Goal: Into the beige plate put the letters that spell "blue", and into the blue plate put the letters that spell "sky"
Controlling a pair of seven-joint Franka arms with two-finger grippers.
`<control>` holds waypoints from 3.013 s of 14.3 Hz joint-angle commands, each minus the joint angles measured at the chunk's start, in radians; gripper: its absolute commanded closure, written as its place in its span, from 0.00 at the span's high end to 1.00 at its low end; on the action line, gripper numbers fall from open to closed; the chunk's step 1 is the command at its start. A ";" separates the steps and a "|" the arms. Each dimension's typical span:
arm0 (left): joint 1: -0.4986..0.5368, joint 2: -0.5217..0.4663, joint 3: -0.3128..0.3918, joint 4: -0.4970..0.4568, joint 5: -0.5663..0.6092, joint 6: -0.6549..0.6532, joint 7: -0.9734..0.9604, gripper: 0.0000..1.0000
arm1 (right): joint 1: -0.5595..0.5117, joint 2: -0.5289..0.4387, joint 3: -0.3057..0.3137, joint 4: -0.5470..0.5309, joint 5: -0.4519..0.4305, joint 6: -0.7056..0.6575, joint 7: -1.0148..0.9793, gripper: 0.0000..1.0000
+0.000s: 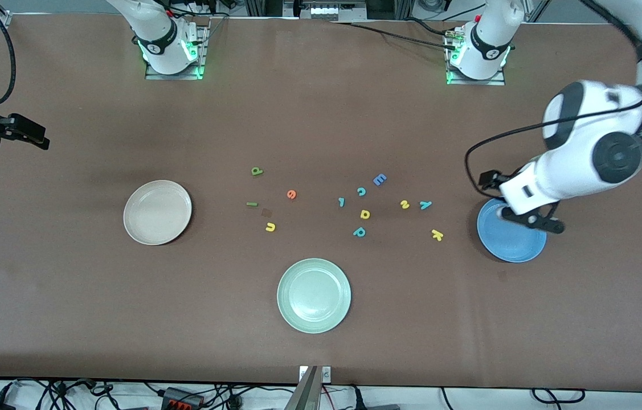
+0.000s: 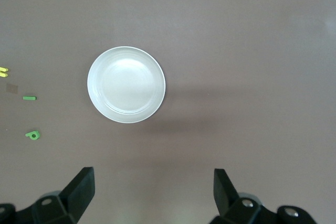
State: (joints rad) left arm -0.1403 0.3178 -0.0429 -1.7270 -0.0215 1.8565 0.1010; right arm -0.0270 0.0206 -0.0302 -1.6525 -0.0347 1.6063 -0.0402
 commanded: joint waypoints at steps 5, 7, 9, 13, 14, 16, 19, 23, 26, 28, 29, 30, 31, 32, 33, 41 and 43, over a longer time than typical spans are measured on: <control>-0.041 0.245 -0.025 0.015 -0.003 0.361 0.016 1.00 | 0.025 0.051 0.018 -0.016 0.010 0.003 0.008 1.00; -0.044 0.294 -0.025 0.012 -0.002 0.411 0.017 1.00 | 0.061 0.097 0.018 -0.023 0.010 0.003 0.008 1.00; -0.058 0.329 -0.025 0.007 -0.003 0.429 0.017 1.00 | 0.097 0.142 0.018 -0.026 0.013 0.015 0.011 1.00; -0.082 0.383 -0.025 0.004 -0.002 0.472 0.014 1.00 | 0.162 0.238 0.019 -0.073 0.024 0.125 0.013 1.00; -0.084 0.389 -0.023 0.004 -0.002 0.477 0.014 1.00 | 0.183 0.257 0.019 -0.102 0.024 0.177 0.013 1.00; -0.084 0.389 -0.023 0.004 -0.002 0.477 0.014 1.00 | 0.219 0.283 0.019 -0.165 0.024 0.294 0.016 1.00; -0.082 0.389 -0.023 0.000 -0.002 0.477 0.019 0.88 | 0.260 0.349 0.021 -0.210 0.026 0.417 0.098 1.00; -0.082 0.386 -0.022 -0.005 0.000 0.475 0.019 0.37 | 0.372 0.426 0.019 -0.214 0.026 0.503 0.265 1.00; -0.081 0.373 -0.022 -0.005 0.000 0.458 0.020 0.24 | 0.449 0.443 0.021 -0.216 0.026 0.508 0.284 1.00; -0.081 0.359 -0.020 -0.003 0.000 0.438 0.023 0.21 | 0.510 0.452 0.021 -0.233 0.051 0.555 0.354 1.00; -0.081 0.345 -0.019 -0.002 0.000 0.419 0.023 0.21 | 0.535 0.449 0.021 -0.260 0.058 0.602 0.370 1.00; -0.079 0.324 -0.015 0.004 0.000 0.373 0.025 0.21 | 0.556 0.443 0.021 -0.292 0.059 0.653 0.384 1.00; -0.075 0.296 -0.012 0.007 0.000 0.321 0.025 0.21 | 0.578 0.438 0.021 -0.321 0.061 0.690 0.404 1.00; -0.068 0.265 -0.011 0.010 0.000 0.267 0.025 0.21 | 0.597 0.438 0.021 -0.351 0.061 0.731 0.452 1.00; -0.061 0.241 -0.005 0.011 -0.002 0.216 0.031 0.21 | 0.608 0.438 0.021 -0.381 0.059 0.779 0.479 1.00; 0.091 0.231 0.014 -0.031 0.179 0.150 0.327 0.32 | 0.618 0.435 0.076 -0.447 0.061 0.819 0.488 1.00; 0.099 0.224 0.011 -0.034 0.179 0.142 0.321 1.00 | 0.627 0.440 0.076 -0.447 0.061 0.819 0.488 1.00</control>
State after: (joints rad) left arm -0.0361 0.5607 -0.0243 -1.7445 0.1289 2.0034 0.4140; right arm 0.5916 0.4784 0.0417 -2.0740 0.0145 2.4137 0.4371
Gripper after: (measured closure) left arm 0.573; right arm 0.000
